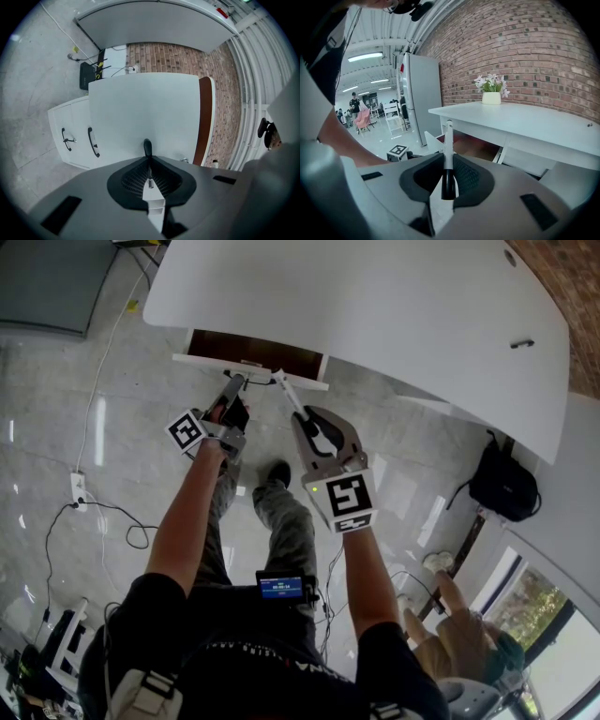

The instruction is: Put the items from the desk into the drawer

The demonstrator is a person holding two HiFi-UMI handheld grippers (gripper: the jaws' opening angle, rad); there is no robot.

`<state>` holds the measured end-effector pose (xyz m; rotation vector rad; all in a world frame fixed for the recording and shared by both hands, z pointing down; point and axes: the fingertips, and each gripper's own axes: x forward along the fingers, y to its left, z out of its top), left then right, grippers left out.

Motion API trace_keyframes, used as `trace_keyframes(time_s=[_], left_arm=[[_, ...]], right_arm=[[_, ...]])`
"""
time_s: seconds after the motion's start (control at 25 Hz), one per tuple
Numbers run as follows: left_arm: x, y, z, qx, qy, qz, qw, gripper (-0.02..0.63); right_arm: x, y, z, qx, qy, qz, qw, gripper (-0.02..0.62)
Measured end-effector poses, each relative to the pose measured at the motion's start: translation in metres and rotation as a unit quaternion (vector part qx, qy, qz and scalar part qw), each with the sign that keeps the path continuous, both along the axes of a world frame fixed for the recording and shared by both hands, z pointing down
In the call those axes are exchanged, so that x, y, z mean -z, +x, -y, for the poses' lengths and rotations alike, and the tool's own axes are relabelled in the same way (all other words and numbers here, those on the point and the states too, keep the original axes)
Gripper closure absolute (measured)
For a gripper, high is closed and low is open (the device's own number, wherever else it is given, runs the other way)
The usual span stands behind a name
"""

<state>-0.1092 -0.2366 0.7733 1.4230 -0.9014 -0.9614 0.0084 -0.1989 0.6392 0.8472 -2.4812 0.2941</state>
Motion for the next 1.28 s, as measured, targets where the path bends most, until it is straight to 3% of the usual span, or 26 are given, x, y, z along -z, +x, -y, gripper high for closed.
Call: trace_keyframes(time_s=[0.68,1.04,1.28], left_arm=[[-0.007,0.000,-0.039,-0.010,-0.005,-0.010,0.9999,0.578],[-0.040,0.000,-0.048,-0.015,-0.033,-0.013,0.9993,0.578],[-0.047,0.002,-0.046,-0.022,-0.027,-0.011,0.9993,0.578]], right_arm=[[-0.003,-0.008,-0.025,0.020,-0.027,-0.018,0.999,0.523],[-0.024,-0.026,0.007,0.072,-0.027,-0.054,0.996,0.523],[-0.067,-0.042,0.020,0.131,-0.051,-0.095,0.985,0.523]])
